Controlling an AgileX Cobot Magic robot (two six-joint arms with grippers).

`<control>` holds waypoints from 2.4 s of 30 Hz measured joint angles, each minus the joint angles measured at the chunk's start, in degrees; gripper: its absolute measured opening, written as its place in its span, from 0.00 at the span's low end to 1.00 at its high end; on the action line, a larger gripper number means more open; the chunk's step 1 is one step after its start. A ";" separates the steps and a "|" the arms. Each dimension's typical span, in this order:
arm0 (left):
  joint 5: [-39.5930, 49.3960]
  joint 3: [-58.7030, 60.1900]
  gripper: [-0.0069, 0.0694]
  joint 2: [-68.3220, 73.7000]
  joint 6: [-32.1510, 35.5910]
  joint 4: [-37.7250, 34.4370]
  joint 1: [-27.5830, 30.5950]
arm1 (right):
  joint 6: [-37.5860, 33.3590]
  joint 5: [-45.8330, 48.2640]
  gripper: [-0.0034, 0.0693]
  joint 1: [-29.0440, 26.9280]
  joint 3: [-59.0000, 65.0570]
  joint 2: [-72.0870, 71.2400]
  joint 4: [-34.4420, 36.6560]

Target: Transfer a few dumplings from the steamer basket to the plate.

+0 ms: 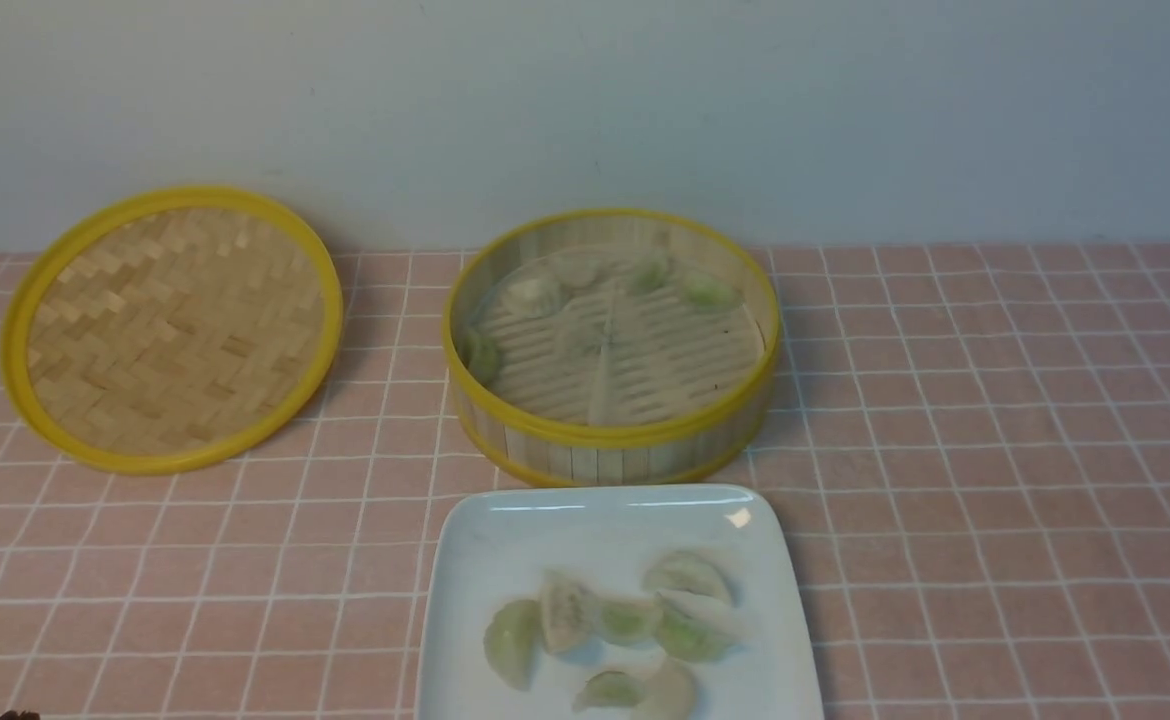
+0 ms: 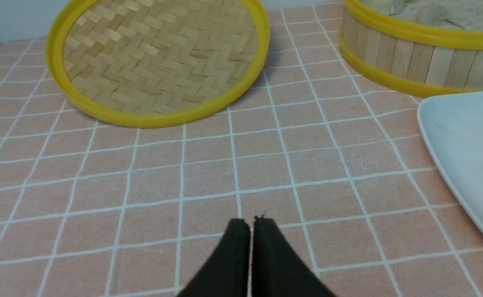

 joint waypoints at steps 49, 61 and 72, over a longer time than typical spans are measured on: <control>0.00 0.00 0.08 0.00 0.00 0.00 0.00 | -3.19 -0.20 0.03 -37.52 22.80 -0.46 -3.81; 0.00 0.00 0.08 0.00 0.00 0.00 0.00 | -18.18 0.05 0.03 -41.42 22.75 -0.47 8.39; 0.00 0.00 0.08 0.00 0.00 0.00 0.00 | -18.55 0.11 0.03 -41.42 22.75 -0.47 8.52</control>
